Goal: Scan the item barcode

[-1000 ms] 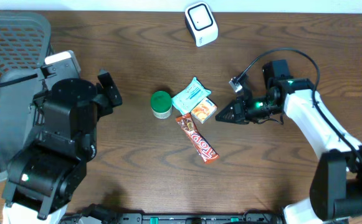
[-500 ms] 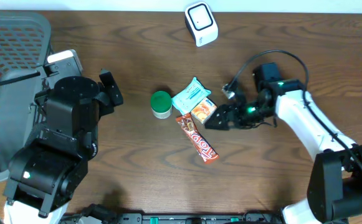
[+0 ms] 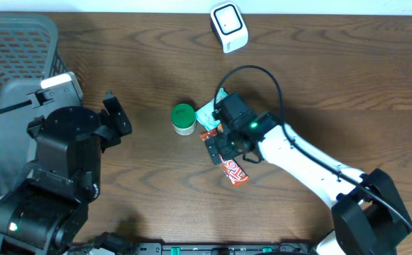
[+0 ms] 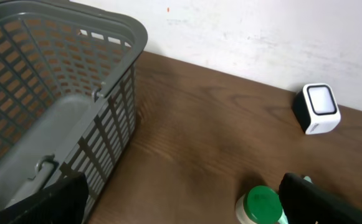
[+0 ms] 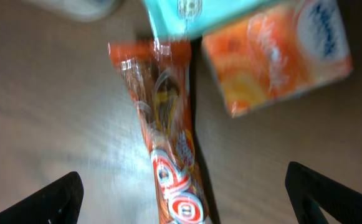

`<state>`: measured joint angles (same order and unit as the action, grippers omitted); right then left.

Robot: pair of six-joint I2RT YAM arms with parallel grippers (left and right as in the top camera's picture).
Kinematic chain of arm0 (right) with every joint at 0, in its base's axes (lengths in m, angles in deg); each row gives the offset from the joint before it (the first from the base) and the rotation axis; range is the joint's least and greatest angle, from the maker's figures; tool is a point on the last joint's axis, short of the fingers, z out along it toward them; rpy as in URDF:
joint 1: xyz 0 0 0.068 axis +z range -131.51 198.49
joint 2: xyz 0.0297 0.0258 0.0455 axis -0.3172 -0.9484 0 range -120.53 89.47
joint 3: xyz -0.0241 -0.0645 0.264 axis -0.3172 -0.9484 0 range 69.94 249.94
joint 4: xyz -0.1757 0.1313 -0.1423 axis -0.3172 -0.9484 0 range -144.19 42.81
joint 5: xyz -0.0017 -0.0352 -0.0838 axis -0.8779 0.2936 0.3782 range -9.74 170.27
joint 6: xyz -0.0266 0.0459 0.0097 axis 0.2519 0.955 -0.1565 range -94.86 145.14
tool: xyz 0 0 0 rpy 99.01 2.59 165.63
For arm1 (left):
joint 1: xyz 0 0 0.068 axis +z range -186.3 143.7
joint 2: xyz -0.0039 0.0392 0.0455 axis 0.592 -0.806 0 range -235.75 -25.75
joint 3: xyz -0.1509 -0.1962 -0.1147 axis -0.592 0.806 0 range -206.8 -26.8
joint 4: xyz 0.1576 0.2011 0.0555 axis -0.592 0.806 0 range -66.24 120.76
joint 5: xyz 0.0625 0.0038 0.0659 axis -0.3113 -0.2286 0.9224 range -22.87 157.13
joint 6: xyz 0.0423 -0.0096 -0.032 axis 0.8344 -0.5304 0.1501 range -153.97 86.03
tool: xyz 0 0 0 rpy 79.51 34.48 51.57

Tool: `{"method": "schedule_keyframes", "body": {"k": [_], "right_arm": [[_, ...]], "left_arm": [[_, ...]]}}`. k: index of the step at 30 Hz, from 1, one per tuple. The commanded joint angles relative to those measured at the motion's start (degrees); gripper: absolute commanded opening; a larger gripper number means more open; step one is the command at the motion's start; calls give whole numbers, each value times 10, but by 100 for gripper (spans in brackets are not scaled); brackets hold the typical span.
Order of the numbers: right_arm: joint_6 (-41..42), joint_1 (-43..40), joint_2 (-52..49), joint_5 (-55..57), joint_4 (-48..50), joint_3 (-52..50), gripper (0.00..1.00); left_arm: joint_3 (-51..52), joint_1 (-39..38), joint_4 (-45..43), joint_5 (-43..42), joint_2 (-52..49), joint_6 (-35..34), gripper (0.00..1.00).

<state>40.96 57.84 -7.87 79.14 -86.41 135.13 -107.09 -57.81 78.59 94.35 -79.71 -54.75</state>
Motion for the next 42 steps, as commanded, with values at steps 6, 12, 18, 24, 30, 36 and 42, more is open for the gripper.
{"method": "schedule_keyframes", "body": {"k": [6,12,18,24,30,36,42], "right_arm": [[41,47,-32,134,87,5,83],[40,69,-55,176,105,5,81],[36,87,-88,188,116,5,80],[32,110,-96,224,127,5,80],[34,126,-116,236,144,5,76],[35,141,-117,255,150,10,73],[30,145,-117,283,137,12,74]], "left_arm": [[3,2,-2,7,11,-1,98],[3,2,0,14,30,-1,98],[3,2,6,18,39,-1,98],[3,2,20,20,39,-1,98],[3,2,21,20,39,-1,98],[3,2,22,20,39,-1,98],[3,2,22,20,39,-1,98]]}}
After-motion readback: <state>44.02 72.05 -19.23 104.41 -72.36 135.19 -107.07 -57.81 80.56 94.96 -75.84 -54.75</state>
